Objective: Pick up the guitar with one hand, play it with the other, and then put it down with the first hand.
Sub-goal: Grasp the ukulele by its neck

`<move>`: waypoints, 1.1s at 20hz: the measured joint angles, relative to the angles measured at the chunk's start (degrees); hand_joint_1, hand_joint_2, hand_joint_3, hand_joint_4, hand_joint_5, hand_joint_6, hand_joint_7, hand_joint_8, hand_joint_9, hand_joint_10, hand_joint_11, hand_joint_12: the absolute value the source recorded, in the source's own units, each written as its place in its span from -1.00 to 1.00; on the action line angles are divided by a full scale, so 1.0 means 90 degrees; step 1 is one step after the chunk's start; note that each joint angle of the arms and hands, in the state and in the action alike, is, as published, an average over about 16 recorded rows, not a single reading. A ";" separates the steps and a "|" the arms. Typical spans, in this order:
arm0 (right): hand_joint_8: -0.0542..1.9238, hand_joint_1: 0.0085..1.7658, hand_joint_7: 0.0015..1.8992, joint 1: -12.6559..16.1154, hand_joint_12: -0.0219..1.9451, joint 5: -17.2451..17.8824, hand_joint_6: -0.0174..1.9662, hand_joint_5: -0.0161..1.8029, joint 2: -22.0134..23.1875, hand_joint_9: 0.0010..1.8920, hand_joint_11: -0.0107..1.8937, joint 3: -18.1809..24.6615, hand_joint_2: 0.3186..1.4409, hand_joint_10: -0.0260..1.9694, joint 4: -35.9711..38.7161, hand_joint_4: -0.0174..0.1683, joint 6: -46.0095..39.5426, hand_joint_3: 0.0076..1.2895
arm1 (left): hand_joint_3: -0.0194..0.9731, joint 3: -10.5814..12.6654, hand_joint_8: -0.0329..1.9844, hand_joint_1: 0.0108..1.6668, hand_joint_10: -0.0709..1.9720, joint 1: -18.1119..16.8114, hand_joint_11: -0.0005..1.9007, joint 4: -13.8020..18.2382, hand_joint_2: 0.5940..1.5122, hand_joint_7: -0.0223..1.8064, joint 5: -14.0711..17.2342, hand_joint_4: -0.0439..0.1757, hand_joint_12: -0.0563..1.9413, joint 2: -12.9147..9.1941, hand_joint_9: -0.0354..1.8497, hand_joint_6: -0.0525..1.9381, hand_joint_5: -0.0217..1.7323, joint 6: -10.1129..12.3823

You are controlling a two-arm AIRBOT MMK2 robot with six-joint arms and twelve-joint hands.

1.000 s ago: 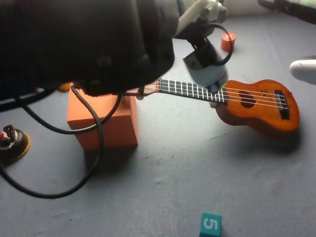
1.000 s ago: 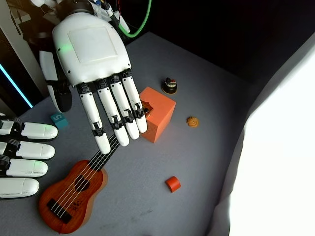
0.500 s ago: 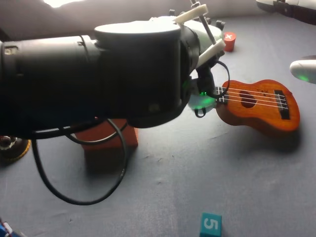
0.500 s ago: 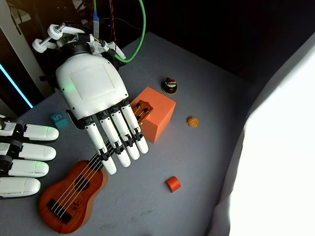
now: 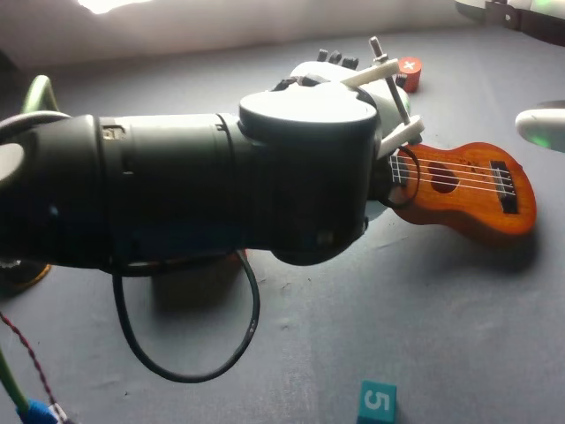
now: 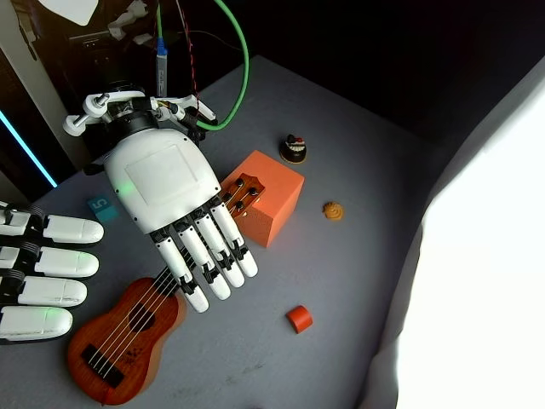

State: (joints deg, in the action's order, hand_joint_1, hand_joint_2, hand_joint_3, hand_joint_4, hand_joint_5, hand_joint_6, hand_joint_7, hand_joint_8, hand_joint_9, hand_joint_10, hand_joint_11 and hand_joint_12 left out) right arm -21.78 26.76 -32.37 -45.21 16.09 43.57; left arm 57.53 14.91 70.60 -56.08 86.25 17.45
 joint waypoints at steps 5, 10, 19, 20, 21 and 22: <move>-0.92 -0.72 -0.91 -0.0014 -0.97 0.0000 -0.95 -0.92 -0.0014 -0.92 -0.96 0.0000 0.81 -0.93 0.0000 -0.77 0.0000 -0.98 | -0.97 0.0199 -0.98 0.33 -0.92 0.0217 -0.98 0.0168 0.01 -0.95 -0.0063 -0.22 -0.93 0.0215 -0.94 -0.94 -0.95 0.0052; -0.92 -0.71 -0.91 -0.0027 -0.95 0.0000 -0.95 -0.92 -0.0021 -0.93 -0.96 0.0000 0.80 -0.93 0.0001 -0.76 0.0003 -0.98 | -0.97 0.0420 -0.98 0.36 -0.92 0.0433 -0.98 0.0321 0.01 -0.95 -0.0075 -0.17 -0.93 0.0365 -0.94 -0.94 -0.95 0.0108; -0.92 -0.71 -0.93 -0.0036 -0.91 0.0000 -0.95 -0.91 -0.0025 -0.94 -0.97 0.0007 0.78 -0.93 0.0009 -0.76 0.0012 -0.98 | -0.97 0.0707 -0.98 0.40 -0.92 0.0695 -0.98 0.0527 0.02 -0.95 -0.0025 -0.11 -0.93 0.0538 -0.94 -0.95 -0.95 0.0211; -0.92 -0.72 -0.93 -0.0036 -0.91 0.0000 -0.95 -0.92 -0.0025 -0.94 -0.97 0.0008 0.78 -0.93 0.0009 -0.76 0.0014 -0.98 | -0.97 0.0725 -0.98 0.40 -0.92 0.0713 -0.98 0.0543 0.03 -0.95 -0.0018 -0.10 -0.93 0.0548 -0.94 -0.95 -0.95 0.0221; -0.92 -0.72 -0.94 -0.0036 -0.92 0.0000 -0.95 -0.92 -0.0025 -0.94 -0.97 0.0009 0.78 -0.93 0.0010 -0.76 0.0015 -0.98 | -0.97 0.0740 -0.98 0.40 -0.92 0.0727 -0.98 0.0557 0.03 -0.95 -0.0011 -0.10 -0.93 0.0558 -0.94 -0.95 -0.95 0.0231; -0.92 -0.72 -0.94 -0.0036 -0.92 0.0000 -0.95 -0.92 -0.0025 -0.94 -0.97 0.0010 0.78 -0.93 0.0011 -0.77 0.0016 -0.98 | -0.97 0.0755 -0.98 0.40 -0.92 0.0739 -0.98 0.0568 0.03 -0.95 -0.0005 -0.10 -0.93 0.0568 -0.94 -0.95 -0.95 0.0239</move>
State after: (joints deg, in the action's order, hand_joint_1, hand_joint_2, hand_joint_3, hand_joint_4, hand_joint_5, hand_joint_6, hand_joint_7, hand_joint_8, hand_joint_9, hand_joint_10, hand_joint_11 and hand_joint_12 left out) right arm -22.11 26.77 -32.59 -45.13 16.19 43.71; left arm 64.32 21.56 75.71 -56.12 91.37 19.60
